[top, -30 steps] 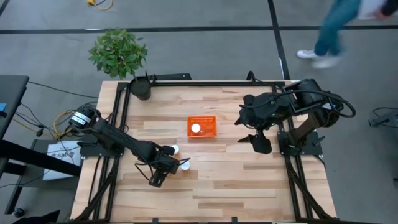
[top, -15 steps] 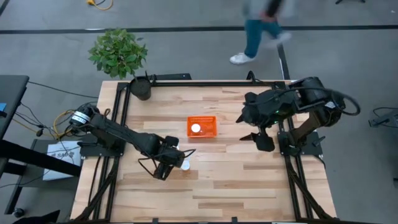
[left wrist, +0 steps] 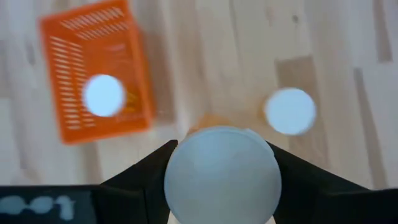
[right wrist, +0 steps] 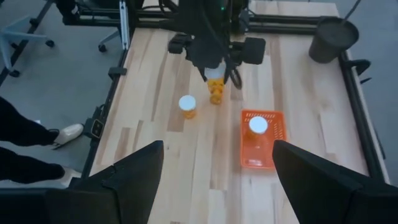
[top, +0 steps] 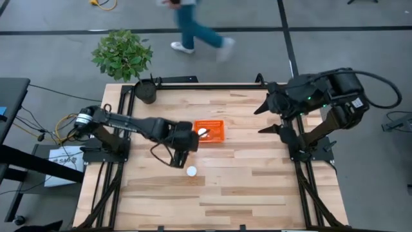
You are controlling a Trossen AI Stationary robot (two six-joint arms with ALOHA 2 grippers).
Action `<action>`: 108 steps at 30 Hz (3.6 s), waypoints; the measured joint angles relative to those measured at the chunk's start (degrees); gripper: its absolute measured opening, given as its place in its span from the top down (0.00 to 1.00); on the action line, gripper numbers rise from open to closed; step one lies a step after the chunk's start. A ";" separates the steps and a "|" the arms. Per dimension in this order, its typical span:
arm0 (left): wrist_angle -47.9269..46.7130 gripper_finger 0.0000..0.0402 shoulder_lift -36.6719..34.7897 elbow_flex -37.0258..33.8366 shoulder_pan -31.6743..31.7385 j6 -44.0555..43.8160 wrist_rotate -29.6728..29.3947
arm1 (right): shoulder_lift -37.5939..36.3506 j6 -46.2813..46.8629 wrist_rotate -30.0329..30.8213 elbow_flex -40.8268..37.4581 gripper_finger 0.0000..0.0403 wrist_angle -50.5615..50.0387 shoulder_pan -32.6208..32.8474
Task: Pick and place pill bottles into a basket
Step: Put the orange pill bottle into the orange basket
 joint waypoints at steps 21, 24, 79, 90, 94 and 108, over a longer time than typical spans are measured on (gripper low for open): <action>4.20 0.51 0.63 4.91 19.26 9.51 3.74 | -1.05 -9.41 -3.76 0.00 0.26 0.00 -11.53; 4.68 0.51 0.63 4.91 21.57 10.67 5.32 | -1.04 -10.93 -3.75 0.00 0.26 0.00 -13.96; 2.57 0.51 17.55 18.20 26.91 25.01 14.09 | 3.90 -18.38 -8.29 -0.02 0.26 0.01 -28.01; 4.55 0.51 19.52 18.20 23.88 23.20 15.42 | 3.90 -16.84 -8.28 -0.01 0.26 0.00 -27.88; 4.76 0.51 21.58 18.23 22.60 23.18 15.30 | 3.90 -16.84 -8.28 -0.02 0.26 0.00 -27.88; 6.90 0.51 25.64 18.22 19.32 23.18 17.75 | 3.90 -16.84 -8.28 -0.02 0.26 0.00 -27.88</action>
